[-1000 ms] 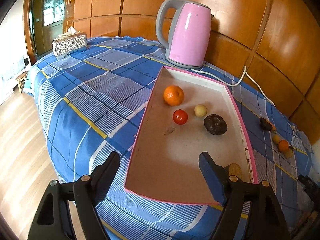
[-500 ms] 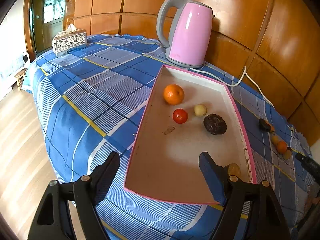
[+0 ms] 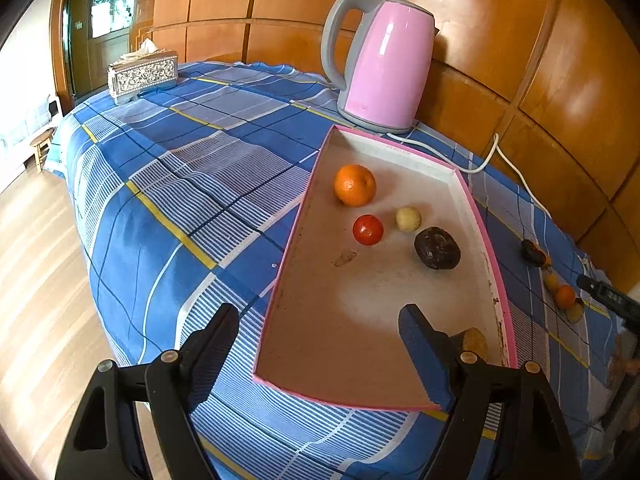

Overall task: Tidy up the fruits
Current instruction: 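Move the right tool toward the orange carrot, then close the right tool on the carrot and lift it, then carry the carrot into the tray and open the right tool, then withdraw the right tool from the tray, then move the left tool toward the dark brown round fruit beside the tray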

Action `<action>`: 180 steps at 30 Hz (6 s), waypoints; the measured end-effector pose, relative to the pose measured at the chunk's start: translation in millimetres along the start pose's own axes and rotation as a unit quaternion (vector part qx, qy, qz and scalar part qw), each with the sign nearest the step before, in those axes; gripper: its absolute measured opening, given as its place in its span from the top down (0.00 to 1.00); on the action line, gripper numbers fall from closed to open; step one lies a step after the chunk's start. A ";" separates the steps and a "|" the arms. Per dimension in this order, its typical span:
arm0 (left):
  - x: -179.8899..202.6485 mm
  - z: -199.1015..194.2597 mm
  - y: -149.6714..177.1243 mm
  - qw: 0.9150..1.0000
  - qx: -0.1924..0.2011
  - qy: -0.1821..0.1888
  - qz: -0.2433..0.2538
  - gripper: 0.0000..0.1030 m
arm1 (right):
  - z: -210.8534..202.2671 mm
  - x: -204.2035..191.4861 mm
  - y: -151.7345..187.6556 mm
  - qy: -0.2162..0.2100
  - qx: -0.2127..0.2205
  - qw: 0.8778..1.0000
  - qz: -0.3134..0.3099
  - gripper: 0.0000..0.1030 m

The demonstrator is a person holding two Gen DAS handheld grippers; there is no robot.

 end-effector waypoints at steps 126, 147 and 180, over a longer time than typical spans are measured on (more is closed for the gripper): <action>11.5 -17.1 7.2 1.000 0.004 0.013 0.008 0.15 | -28.3 61.6 90.5 0.071 0.006 0.988 0.139 0.66; 47.2 -16.5 7.7 0.997 -0.001 0.032 0.067 0.15 | -30.1 144.2 121.6 0.138 -0.002 0.961 0.238 0.65; 161.0 -14.0 -15.4 0.978 -0.024 0.097 0.182 0.15 | -21.8 200.1 135.3 0.192 -0.001 0.938 0.287 0.53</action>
Point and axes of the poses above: each gripper's, at about its wrist camera, not at the fingertips, and z roughly the way its jaws point, x to its right, y to its underside, the point moved 9 cm from there along z, roughly the way its jaws point, and after that the axes turned 9 degrees about -x, right-handed, at the moved point
